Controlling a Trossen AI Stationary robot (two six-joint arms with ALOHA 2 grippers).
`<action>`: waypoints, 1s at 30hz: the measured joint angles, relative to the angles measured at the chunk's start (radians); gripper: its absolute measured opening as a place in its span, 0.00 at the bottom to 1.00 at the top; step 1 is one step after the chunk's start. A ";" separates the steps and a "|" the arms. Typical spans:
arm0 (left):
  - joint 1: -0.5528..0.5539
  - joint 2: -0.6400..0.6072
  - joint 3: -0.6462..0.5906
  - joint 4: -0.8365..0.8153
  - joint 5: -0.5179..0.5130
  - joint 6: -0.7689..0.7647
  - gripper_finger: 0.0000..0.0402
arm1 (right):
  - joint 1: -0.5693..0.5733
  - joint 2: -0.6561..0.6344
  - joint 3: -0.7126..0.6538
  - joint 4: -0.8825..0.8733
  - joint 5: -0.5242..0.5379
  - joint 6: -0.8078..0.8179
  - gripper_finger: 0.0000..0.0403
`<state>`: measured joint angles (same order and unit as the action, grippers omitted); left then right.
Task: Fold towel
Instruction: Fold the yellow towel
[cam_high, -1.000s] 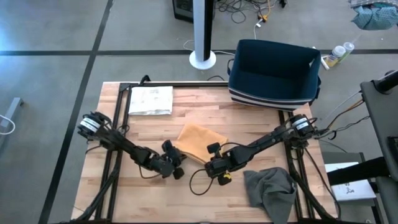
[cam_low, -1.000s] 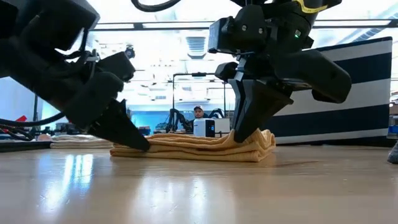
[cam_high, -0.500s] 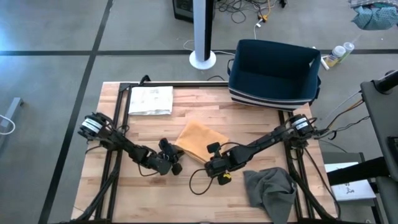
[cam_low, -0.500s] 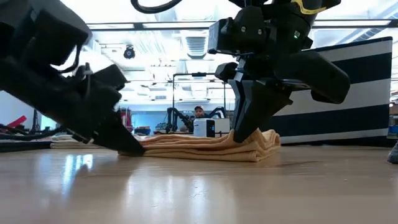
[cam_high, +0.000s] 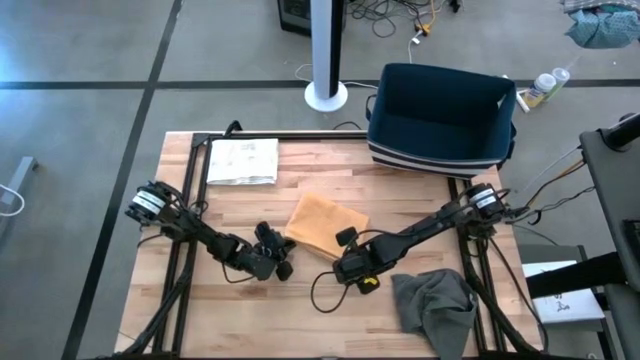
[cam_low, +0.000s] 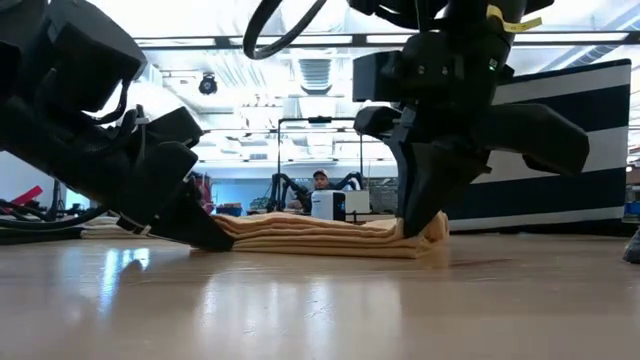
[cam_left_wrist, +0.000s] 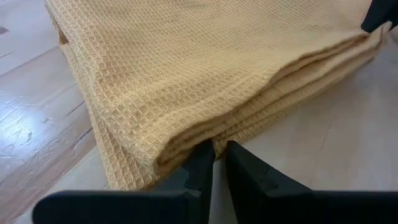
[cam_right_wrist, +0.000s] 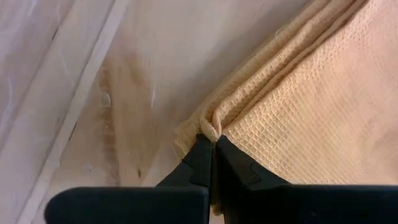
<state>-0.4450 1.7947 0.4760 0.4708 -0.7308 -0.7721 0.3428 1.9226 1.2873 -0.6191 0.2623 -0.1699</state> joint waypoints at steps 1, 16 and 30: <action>0.000 0.000 0.000 0.001 0.001 0.000 0.09 | 0.000 -0.004 0.000 0.003 0.018 -0.007 0.01; 0.000 0.002 0.002 0.004 0.009 0.004 0.09 | -0.014 -0.089 0.013 0.020 -0.090 0.163 0.34; -0.004 -0.116 -0.001 -0.040 0.068 0.073 0.09 | -0.167 -0.205 -0.235 0.329 -0.074 0.178 0.46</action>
<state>-0.4488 1.6783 0.4747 0.4308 -0.6631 -0.6990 0.1758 1.7180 1.0518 -0.2905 0.1879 0.0081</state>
